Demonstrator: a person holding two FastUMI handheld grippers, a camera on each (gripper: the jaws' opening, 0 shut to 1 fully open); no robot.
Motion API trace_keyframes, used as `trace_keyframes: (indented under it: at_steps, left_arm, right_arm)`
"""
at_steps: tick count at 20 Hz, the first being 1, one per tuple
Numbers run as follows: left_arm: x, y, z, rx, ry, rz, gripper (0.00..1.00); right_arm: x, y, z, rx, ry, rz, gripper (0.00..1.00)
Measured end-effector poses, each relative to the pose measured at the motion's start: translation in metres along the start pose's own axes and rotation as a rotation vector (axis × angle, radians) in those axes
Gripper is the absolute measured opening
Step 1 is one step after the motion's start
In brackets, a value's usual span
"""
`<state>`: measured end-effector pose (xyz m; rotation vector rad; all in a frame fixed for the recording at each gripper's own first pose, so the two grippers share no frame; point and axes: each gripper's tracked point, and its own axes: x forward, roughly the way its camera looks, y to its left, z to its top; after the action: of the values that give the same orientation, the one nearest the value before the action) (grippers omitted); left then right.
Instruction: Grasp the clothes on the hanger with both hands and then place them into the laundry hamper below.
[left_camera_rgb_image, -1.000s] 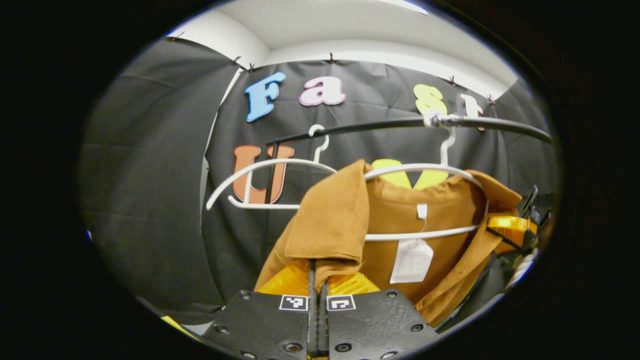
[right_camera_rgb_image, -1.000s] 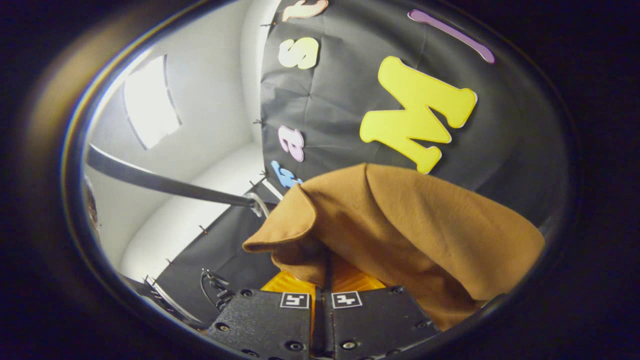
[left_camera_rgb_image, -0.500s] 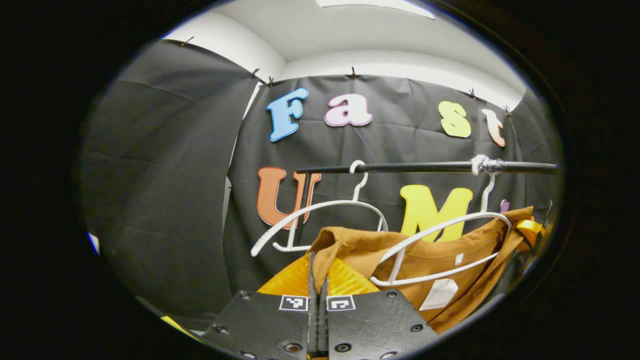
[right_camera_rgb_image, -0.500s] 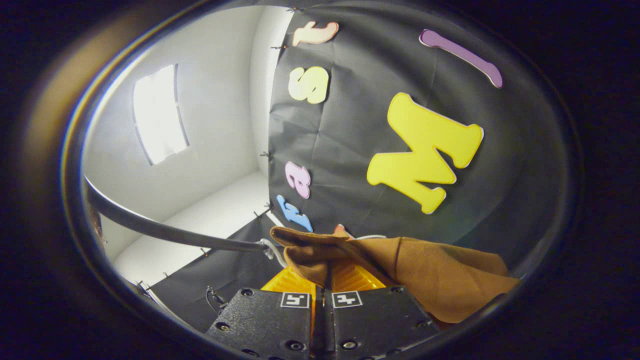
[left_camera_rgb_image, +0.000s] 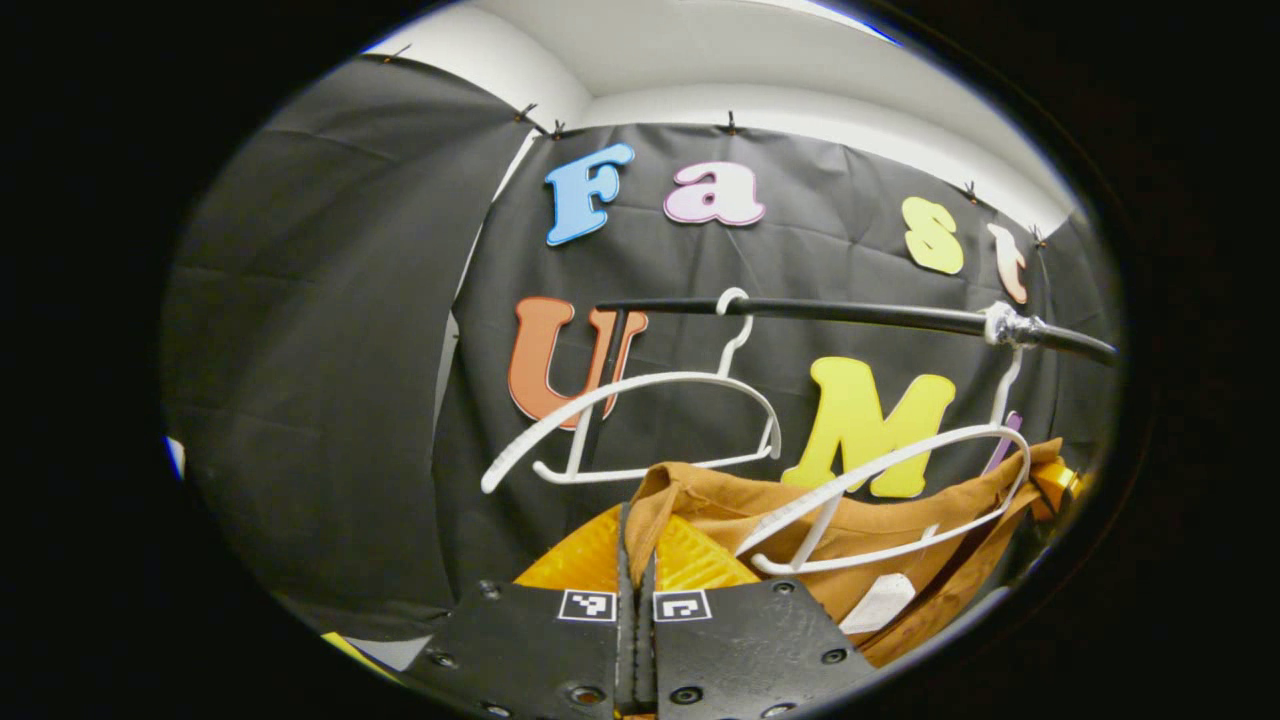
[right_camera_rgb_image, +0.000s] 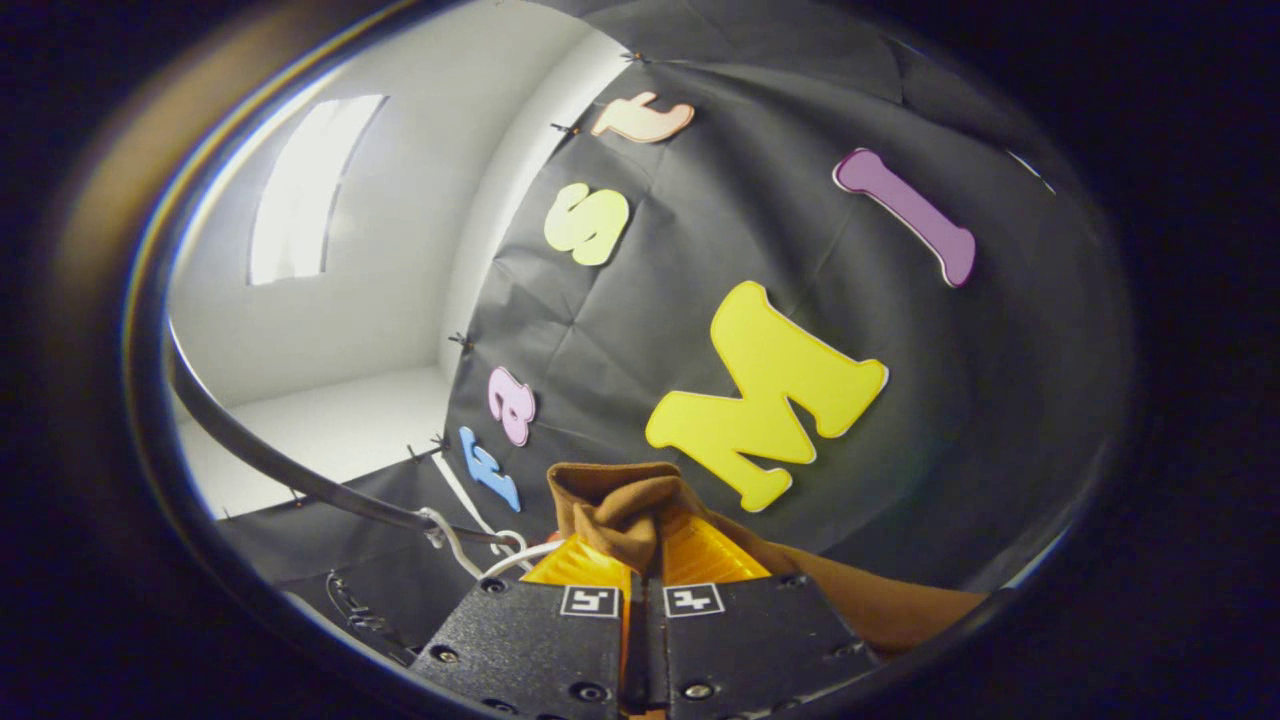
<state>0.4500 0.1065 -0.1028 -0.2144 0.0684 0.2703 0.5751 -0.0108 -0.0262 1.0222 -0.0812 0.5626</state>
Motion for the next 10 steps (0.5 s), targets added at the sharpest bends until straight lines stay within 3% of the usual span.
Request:
trace_keyframes:
  at_steps: [1, 4, 6, 10]
  left_arm:
    - [0.001, 0.001, -0.001, 0.0, -0.002, -0.006, 0.0]
    - [0.005, 0.002, -0.004, 0.001, 0.011, -0.02, 0.04]
    - [0.008, 0.001, -0.007, 0.001, 0.023, -0.032, 0.0]
    - [0.013, 0.004, -0.023, 0.003, 0.053, -0.039, 0.0]
  right_arm:
    - [0.0, -0.006, 0.003, 0.033, -0.002, -0.008, 0.03]
    - [0.0, -0.023, 0.01, 0.129, -0.013, -0.028, 0.03]
    - [0.005, -0.04, 0.008, 0.21, 0.007, -0.064, 0.03]
    - [0.003, -0.081, -0.014, 0.233, 0.069, -0.156, 0.03]
